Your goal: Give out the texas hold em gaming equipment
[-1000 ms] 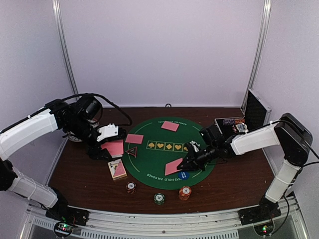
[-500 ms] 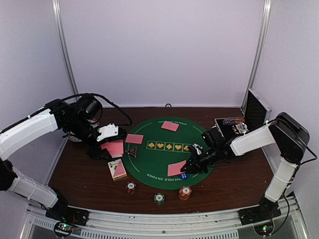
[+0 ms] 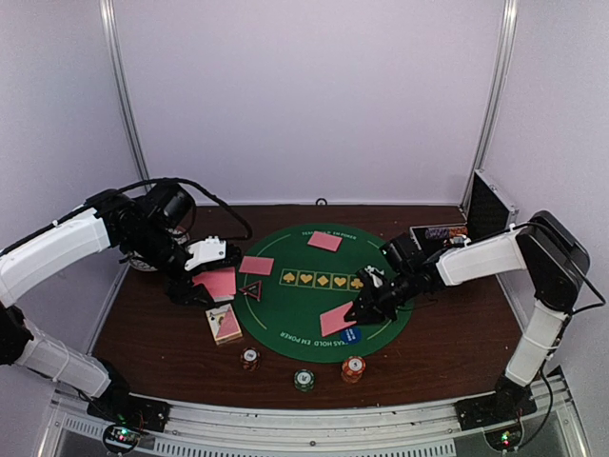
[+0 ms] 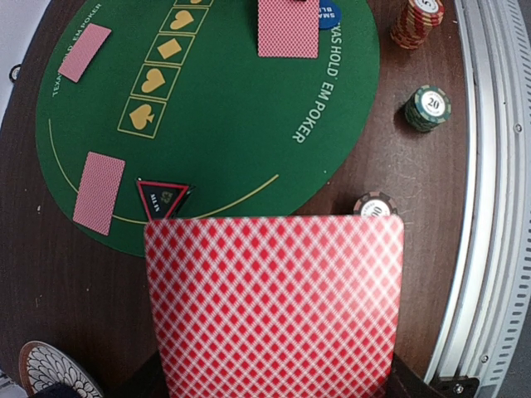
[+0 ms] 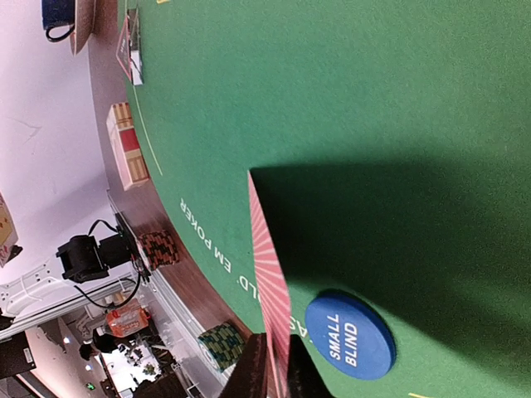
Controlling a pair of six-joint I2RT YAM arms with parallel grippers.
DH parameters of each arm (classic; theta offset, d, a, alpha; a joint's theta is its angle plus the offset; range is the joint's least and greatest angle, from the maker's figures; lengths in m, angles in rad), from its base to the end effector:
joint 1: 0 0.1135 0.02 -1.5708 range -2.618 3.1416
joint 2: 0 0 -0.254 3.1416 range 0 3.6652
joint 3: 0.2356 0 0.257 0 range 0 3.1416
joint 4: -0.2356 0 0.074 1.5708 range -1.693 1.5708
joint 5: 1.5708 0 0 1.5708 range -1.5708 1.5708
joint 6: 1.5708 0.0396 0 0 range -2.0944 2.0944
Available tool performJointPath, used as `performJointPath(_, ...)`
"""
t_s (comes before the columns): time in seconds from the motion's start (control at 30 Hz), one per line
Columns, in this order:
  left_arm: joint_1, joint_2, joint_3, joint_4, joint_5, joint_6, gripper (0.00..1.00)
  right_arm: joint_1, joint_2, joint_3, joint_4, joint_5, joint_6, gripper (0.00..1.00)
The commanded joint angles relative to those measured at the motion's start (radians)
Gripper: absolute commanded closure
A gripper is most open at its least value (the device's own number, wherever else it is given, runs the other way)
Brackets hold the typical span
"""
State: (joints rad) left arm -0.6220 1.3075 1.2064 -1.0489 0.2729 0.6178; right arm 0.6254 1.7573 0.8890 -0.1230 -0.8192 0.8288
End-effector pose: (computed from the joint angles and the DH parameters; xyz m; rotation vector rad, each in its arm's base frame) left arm 0.2005 -0.1569 0.2909 1.6322 2.1506 -0.3718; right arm 0.2503 0.2165 0.1266 0.0726 -2.6855 -1.3922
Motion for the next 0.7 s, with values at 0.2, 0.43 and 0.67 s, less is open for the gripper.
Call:
performJointPath(0.2, -0.002, -0.01, 0.036, 0.013, 0.033, -0.012, 1.0, -0.049, 0.06, 0.132, -0.159, 0.035, -0.131, 0.89)
performJointPath(0.43, -0.002, -0.002, 0.043, 0.012, 0.037, -0.012, 1.0, -0.062, 0.096, 0.162, -0.193, 0.05, -0.164, 0.88)
performJointPath(0.67, -0.003, -0.001, 0.047, 0.011, 0.036, -0.015, 1.0, -0.067, 0.121, 0.187, -0.175, 0.059, -0.172, 0.89)
